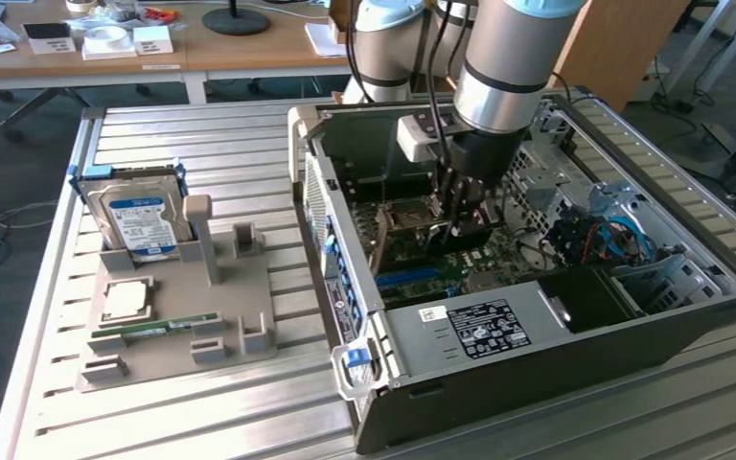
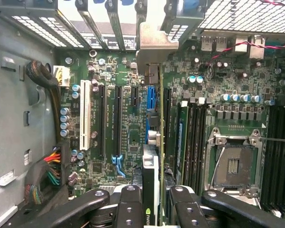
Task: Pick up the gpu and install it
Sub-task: 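Insert the gpu into the slot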
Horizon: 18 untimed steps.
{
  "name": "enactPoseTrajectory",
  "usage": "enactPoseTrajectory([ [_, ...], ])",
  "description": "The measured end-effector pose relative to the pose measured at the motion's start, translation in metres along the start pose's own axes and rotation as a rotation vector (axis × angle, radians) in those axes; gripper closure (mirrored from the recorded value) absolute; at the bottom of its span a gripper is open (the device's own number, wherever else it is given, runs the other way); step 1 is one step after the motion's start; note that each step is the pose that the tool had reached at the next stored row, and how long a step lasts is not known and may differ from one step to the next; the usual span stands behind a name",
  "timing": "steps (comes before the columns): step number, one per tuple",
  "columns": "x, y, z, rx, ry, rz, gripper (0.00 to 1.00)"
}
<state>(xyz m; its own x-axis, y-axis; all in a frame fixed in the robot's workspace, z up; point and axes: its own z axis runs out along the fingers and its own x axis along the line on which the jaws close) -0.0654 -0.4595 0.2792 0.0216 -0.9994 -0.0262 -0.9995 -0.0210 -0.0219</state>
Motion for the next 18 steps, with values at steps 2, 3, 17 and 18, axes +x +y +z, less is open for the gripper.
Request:
enactPoseTrajectory([
  [2, 0.0000, 0.0000, 0.0000, 0.0000, 0.0000, 0.000, 0.73],
  [3, 0.0000, 0.0000, 0.0000, 0.0000, -0.0001, 0.000, 0.73],
  [17, 0.0025, 0.0025, 0.0029, 0.0000, -0.0002, 0.000, 0.73],
  [18, 0.0033, 0.0026, 0.0030, 0.0001, -0.0002, 0.000, 0.73],
])
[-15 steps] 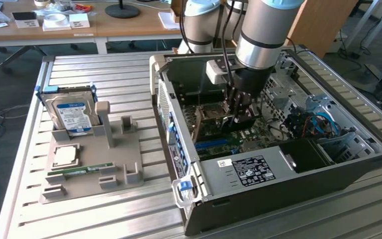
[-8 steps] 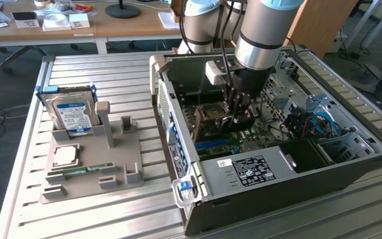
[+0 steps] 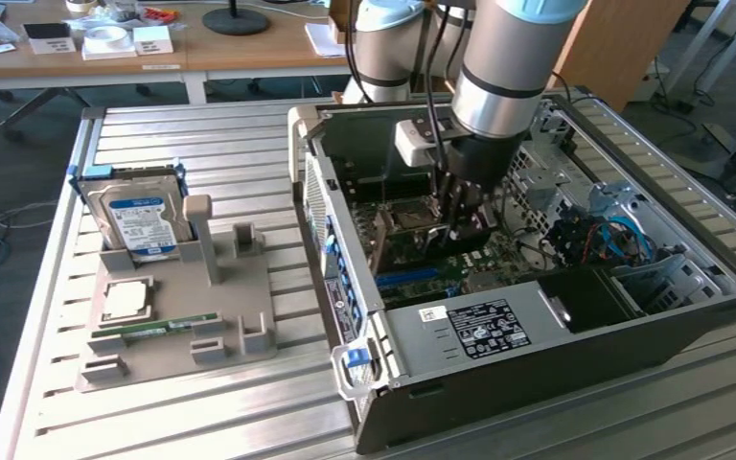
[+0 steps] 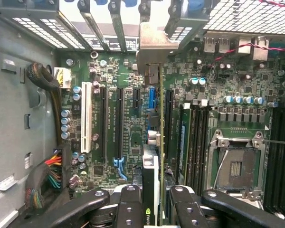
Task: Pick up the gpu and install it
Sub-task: 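Insert the gpu into the slot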
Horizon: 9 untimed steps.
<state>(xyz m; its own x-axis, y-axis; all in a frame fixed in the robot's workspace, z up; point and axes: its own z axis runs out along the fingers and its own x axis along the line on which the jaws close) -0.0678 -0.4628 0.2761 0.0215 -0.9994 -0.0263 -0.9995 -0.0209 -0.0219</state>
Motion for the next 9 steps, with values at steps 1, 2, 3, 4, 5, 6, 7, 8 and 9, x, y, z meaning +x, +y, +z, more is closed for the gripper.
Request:
enactPoseTrajectory([
  [1, 0.0004, 0.0002, 0.0003, 0.0001, 0.0000, 0.000, 0.73],
  [2, 0.0003, 0.0007, 0.0011, 0.0002, -0.0002, 0.000, 0.73],
  [3, 0.0004, 0.0012, 0.0018, 0.0000, 0.0000, 0.000, 0.73],
  [4, 0.0004, 0.0018, 0.0024, 0.0001, 0.0000, 0.000, 0.73],
  [5, 0.0004, 0.0025, 0.0028, 0.0000, 0.0001, 0.000, 0.73],
  [6, 0.0004, 0.0031, 0.0029, -0.0001, 0.0002, 0.000, 0.73],
  [7, 0.0004, 0.0034, 0.0030, -0.0001, 0.0002, 0.000, 0.73],
  [8, 0.0004, 0.0037, 0.0030, -0.0001, 0.0002, 0.000, 0.73],
  [9, 0.0004, 0.0042, 0.0032, -0.0001, 0.0000, 0.000, 0.73],
])
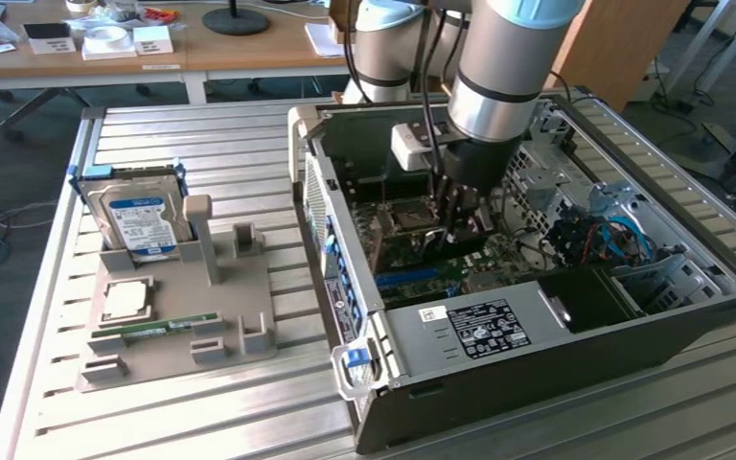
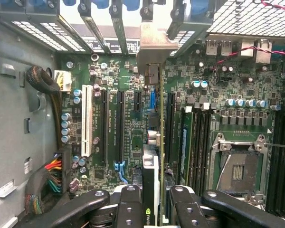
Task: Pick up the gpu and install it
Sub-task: 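Insert the gpu into the slot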
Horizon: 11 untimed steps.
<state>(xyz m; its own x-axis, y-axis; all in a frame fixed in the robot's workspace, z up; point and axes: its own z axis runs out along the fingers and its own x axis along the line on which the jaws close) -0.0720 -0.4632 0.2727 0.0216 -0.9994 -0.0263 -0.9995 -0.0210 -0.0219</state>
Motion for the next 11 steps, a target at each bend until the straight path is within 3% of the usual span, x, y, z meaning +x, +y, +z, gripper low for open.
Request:
enactPoseTrajectory([
  [11, -0.0002, 0.0086, 0.0018, 0.0000, 0.0002, 0.000, 0.73],
])
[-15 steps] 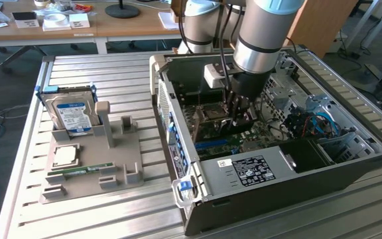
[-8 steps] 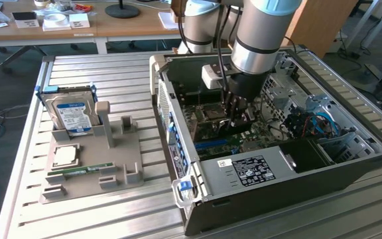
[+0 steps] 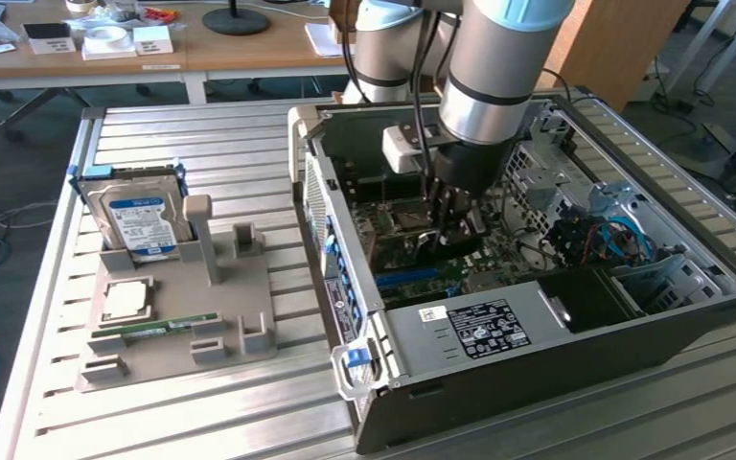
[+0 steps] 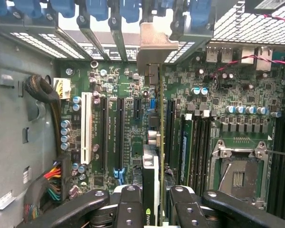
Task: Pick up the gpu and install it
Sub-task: 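Insert the gpu into the slot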
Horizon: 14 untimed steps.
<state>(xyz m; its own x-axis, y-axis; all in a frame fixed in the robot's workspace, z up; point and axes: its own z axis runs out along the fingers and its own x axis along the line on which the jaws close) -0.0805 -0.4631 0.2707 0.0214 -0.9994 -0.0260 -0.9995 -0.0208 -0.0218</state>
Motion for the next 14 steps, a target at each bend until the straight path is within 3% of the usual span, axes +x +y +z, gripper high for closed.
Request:
enactPoseTrajectory([
  [14, -0.0001, 0.0034, 0.0027, 0.0013, 0.0005, 0.043, 0.73],
])
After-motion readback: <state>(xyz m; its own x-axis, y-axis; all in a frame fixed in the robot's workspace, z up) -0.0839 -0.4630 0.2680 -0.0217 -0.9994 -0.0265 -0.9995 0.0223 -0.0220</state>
